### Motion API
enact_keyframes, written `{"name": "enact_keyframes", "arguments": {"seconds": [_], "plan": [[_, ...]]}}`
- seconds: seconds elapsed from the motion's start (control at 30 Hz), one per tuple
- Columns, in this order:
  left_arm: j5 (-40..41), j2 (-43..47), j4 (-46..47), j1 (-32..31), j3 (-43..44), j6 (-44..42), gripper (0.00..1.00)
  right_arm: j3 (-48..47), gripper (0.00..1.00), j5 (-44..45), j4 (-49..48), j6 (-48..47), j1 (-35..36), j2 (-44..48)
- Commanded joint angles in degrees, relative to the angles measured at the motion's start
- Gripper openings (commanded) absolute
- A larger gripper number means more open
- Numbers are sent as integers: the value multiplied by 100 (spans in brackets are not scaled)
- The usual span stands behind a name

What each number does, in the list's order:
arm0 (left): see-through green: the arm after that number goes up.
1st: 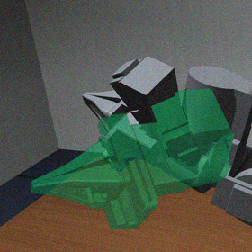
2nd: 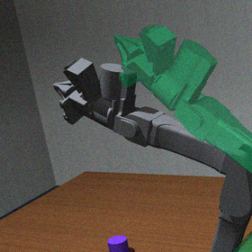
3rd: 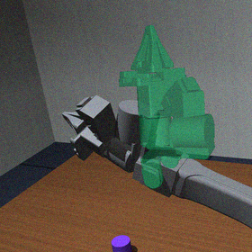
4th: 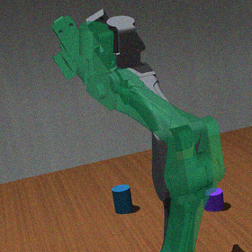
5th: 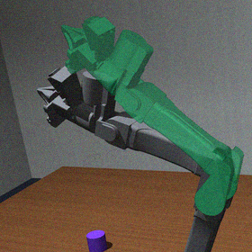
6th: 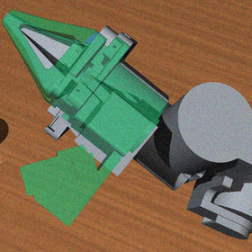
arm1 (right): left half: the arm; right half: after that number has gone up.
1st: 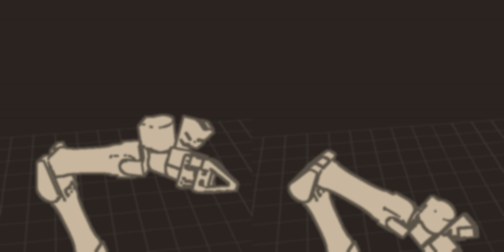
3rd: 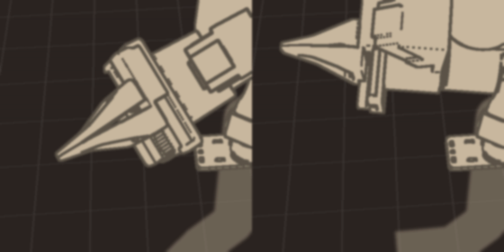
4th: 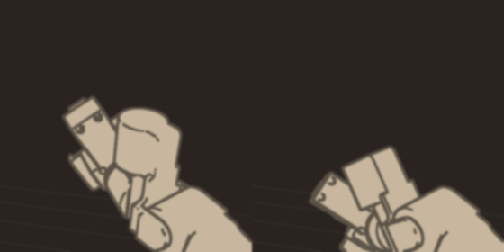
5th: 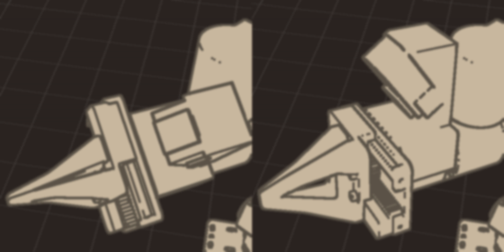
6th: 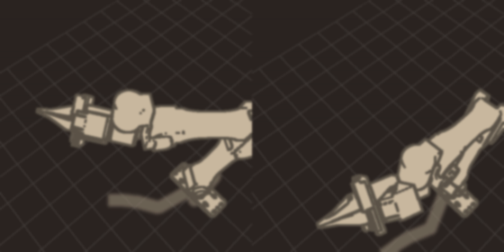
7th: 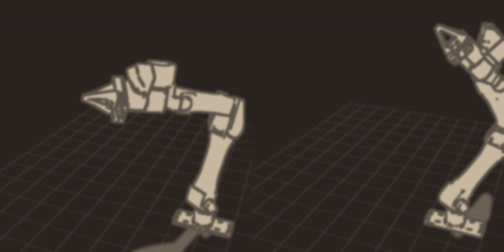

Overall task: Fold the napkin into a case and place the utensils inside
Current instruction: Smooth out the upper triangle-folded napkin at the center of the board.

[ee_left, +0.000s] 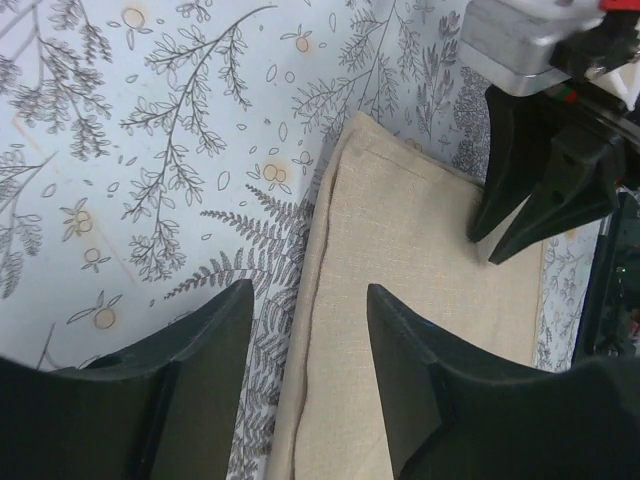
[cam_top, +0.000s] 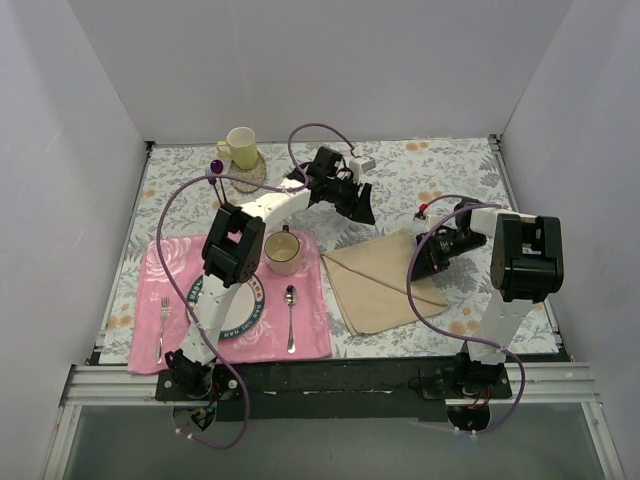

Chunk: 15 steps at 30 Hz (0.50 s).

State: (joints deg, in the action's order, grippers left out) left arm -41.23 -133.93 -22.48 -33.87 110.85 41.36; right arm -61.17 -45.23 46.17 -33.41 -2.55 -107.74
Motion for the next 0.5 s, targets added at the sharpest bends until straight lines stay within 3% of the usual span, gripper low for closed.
{"name": "enact_keyframes", "arguments": {"seconds": [0.0,0.07,0.23,0.47], "plan": [[-797,-248,524,-76,95,179,50,-44,37,-652,681,-324,35,359],[-851,-274,639,-129,25,161,51,-114,39,-960,892,-438,9,525],[-667,-467,762,-243,69,249,53,-727,55,-1050,543,88,-395,711],[-684,-766,824,-261,174,408,53,-1897,70,-496,-239,914,-501,-87]]}}
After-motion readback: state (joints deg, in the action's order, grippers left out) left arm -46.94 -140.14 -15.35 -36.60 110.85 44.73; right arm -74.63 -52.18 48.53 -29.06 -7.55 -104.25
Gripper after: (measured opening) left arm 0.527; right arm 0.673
